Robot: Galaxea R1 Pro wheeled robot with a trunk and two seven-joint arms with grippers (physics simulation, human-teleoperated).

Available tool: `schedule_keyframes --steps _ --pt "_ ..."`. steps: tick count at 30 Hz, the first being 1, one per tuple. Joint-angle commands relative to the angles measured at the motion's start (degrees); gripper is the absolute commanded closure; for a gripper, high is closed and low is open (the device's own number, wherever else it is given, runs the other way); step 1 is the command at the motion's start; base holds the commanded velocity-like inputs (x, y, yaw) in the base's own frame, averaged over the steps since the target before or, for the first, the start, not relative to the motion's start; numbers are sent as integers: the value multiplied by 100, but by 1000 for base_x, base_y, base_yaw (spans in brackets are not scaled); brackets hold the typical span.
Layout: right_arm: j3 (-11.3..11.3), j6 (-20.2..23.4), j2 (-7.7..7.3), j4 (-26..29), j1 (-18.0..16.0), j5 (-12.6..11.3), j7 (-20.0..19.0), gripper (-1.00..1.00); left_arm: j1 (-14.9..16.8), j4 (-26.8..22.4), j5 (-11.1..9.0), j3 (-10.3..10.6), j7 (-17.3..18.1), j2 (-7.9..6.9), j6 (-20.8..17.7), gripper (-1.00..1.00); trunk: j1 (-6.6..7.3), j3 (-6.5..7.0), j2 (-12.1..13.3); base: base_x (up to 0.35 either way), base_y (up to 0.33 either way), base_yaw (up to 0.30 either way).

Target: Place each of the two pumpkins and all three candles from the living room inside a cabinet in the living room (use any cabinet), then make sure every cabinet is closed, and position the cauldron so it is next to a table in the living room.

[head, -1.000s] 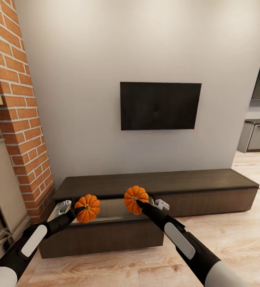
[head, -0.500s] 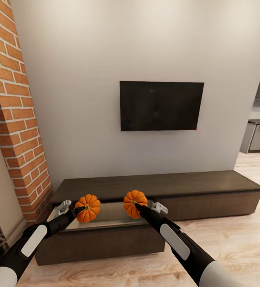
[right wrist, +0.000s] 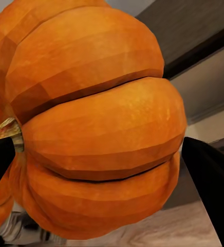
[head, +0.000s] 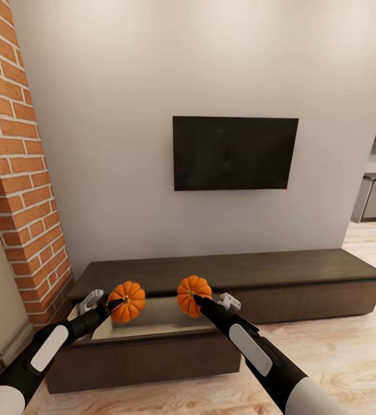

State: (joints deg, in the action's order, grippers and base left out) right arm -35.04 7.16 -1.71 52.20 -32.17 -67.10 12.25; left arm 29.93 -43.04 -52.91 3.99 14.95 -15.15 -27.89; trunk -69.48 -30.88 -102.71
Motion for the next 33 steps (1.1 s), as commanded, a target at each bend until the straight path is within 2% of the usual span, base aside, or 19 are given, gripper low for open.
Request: schedule_keyframes --steps 1,24,27,33 --pt "-19 4 -7 12 -7 -31 41 100 4 -3 -26 14 -18 -5 -14 100 -2 -7 -3 247 0 0" --pt "-29 4 4 -127 -29 -31 41 100 4 -3 -26 85 -18 -5 -14 100 -2 -7 -3 223 0 0" --pt "-29 4 6 -130 -30 50 47 100 4 -3 -26 85 -18 -5 -14 100 -2 -7 -3 180 0 0" --pt "-24 4 144 -154 -33 195 49 100 4 -3 -26 85 -21 -5 -14 100 -2 -7 -3 140 15 0"
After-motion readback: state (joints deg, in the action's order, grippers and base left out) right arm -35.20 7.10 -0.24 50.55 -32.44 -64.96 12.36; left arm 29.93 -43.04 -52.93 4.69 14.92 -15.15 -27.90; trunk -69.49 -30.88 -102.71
